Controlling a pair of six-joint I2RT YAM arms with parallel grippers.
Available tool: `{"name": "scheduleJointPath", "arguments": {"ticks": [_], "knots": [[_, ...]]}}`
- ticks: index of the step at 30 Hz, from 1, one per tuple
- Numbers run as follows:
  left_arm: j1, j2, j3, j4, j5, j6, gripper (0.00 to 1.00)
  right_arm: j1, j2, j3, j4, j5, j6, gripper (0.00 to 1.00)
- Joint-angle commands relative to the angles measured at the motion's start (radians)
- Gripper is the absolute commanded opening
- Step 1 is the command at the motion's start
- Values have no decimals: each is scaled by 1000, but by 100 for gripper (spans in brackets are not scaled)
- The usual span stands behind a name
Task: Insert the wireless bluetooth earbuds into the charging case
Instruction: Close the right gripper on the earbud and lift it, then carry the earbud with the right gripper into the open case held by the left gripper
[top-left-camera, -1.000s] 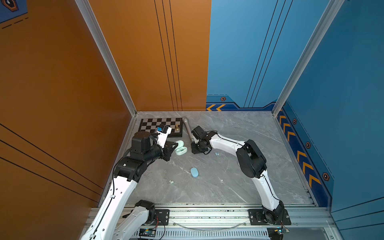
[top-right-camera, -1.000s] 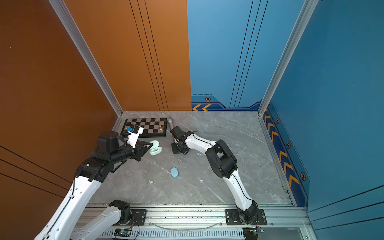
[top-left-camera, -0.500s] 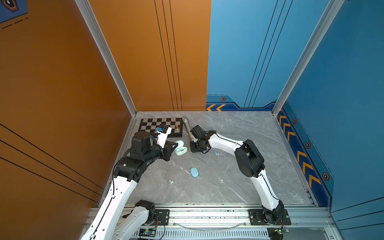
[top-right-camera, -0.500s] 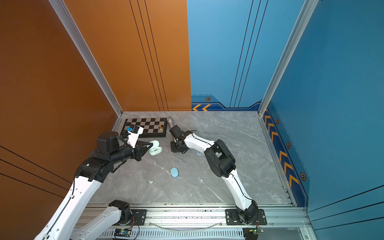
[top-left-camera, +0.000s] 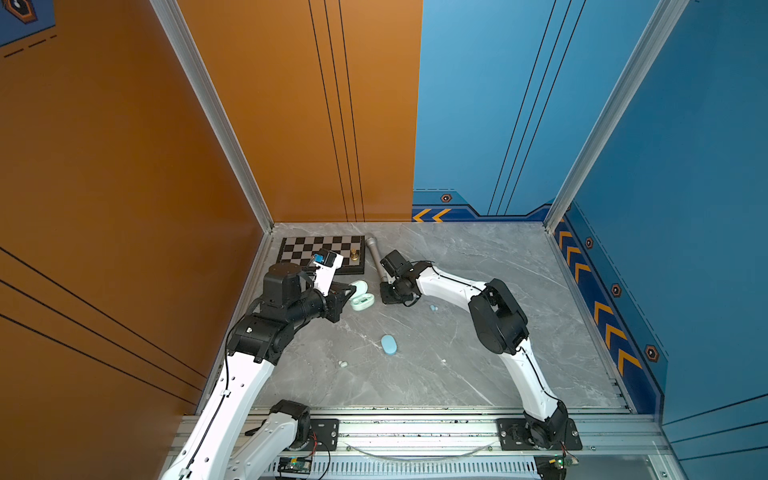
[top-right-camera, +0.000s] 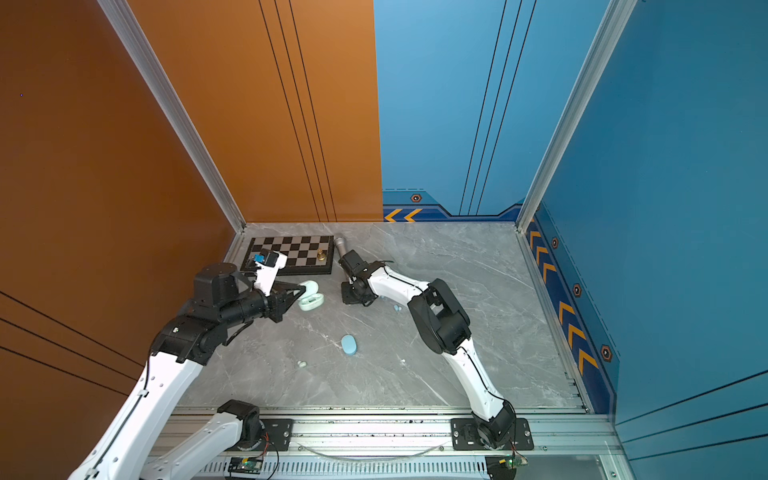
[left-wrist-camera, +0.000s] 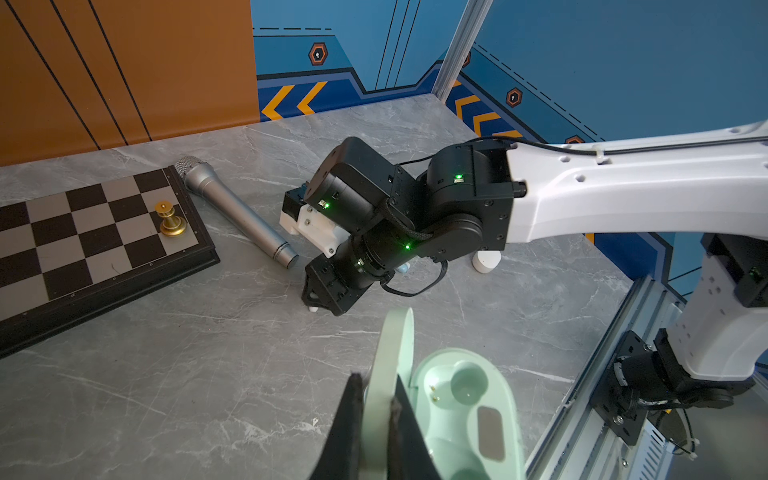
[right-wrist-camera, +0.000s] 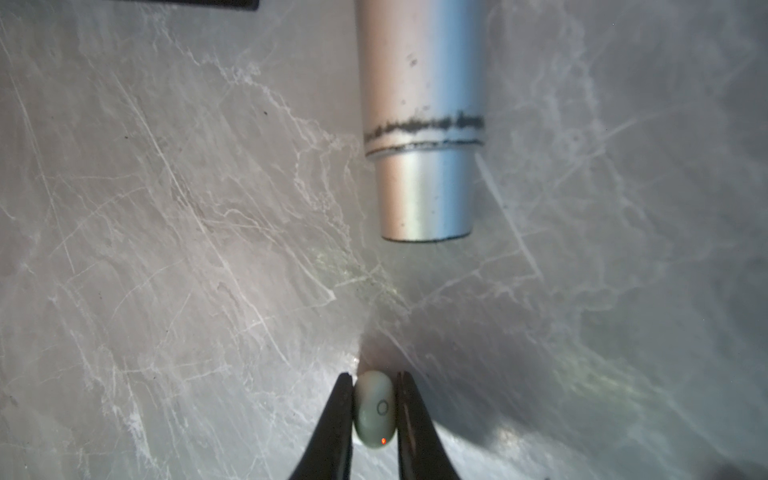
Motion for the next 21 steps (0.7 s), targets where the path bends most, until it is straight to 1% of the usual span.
{"name": "scheduleJointPath", "arguments": {"ticks": [1, 4, 11, 18, 21], "knots": [[0, -2, -3, -3, -11, 14, 0, 8, 61, -11, -72, 35, -29, 17], [0, -1, -9, -3, -9, 13, 0, 9, 48, -8, -71, 39, -41, 15], [-1, 15, -35, 36, -26, 8, 0, -5, -13, -3, -68, 44, -58, 13], [-4, 46, -87, 156, -51, -9, 0, -33, -110, -26, -58, 24, -61, 12], [-13, 59, -133, 243, -53, -3, 0, -40, -160, -60, -56, 14, -54, 12]]}}
